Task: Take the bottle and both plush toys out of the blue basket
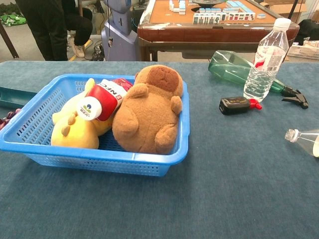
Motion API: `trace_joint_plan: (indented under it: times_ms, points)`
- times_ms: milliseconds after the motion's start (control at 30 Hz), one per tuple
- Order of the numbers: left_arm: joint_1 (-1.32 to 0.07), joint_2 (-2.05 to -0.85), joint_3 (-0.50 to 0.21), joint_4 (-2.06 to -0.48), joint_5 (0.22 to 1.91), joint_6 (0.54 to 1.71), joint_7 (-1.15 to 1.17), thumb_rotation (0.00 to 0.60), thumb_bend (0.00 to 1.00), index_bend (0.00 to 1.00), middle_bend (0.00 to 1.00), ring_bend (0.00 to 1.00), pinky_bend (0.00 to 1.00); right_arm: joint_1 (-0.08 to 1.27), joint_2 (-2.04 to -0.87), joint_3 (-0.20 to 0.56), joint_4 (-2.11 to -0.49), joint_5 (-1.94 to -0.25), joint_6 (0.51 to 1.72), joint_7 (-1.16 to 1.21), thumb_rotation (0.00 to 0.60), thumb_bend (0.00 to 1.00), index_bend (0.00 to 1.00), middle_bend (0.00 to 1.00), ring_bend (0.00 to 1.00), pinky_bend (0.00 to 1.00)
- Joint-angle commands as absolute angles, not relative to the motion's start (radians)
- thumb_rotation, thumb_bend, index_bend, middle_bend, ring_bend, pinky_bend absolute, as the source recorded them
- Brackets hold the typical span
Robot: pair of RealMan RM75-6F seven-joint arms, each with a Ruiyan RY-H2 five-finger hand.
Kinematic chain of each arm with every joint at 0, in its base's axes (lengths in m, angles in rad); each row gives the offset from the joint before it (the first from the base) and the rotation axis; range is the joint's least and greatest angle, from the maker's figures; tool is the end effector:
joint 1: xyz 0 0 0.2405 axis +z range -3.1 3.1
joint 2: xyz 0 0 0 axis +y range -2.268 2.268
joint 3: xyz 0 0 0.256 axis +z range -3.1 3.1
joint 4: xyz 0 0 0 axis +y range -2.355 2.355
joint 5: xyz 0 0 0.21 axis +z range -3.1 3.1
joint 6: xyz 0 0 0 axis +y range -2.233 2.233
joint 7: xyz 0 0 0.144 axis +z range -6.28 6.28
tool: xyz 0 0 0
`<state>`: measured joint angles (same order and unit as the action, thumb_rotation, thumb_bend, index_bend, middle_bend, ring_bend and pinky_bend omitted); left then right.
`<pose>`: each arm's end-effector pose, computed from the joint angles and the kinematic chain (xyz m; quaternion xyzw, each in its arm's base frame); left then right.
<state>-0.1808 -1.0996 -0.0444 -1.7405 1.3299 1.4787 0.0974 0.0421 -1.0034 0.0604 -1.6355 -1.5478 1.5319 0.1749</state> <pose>-0.2921 0.2050 0.1594 -0.5681 -0.4084 -0.3839 0.6026 -0.3109 -0.1698 0.1984 0.5737 -0.3961 0.4281 0.5751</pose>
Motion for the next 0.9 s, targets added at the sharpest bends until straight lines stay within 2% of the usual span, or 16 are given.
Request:
trace_joint_plan:
  times_ms: [33,267,400,667,900]
  points:
    - [-0.178,-1.100,-0.046,-1.741,1.330,1.475,0.097,0.600,0.18,0.19,0.25,0.20,0.24,0.043,-1.004,0.061,-1.635,-1.548,1.532,0.176,0.600,0.21,0.27,0.29,0.27,0.39]
    - [-0.174,-1.097,-0.054,-1.736,1.351,1.470,0.085,0.600,0.18,0.20,0.25,0.20,0.24,0.044,-0.993,0.069,-1.642,-1.548,1.542,0.164,0.600,0.21,0.27,0.29,0.27,0.39]
    - [-0.196,-1.091,-0.059,-1.700,1.426,1.459,0.027,0.600,0.18,0.20,0.25,0.20,0.23,0.042,-0.989,0.078,-1.647,-1.545,1.556,0.158,0.600,0.21,0.27,0.29,0.27,0.39]
    - [-0.302,-1.094,-0.062,-1.599,1.618,1.400,-0.141,0.600,0.18,0.21,0.25,0.20,0.23,0.041,-0.980,0.081,-1.663,-1.549,1.564,0.146,0.600,0.21,0.27,0.29,0.27,0.39]
    - [-0.413,-1.132,-0.071,-1.526,1.714,1.329,-0.229,0.600,0.17,0.22,0.25,0.20,0.22,0.038,-0.975,0.080,-1.672,-1.548,1.568,0.140,0.600,0.21,0.27,0.29,0.27,0.39]
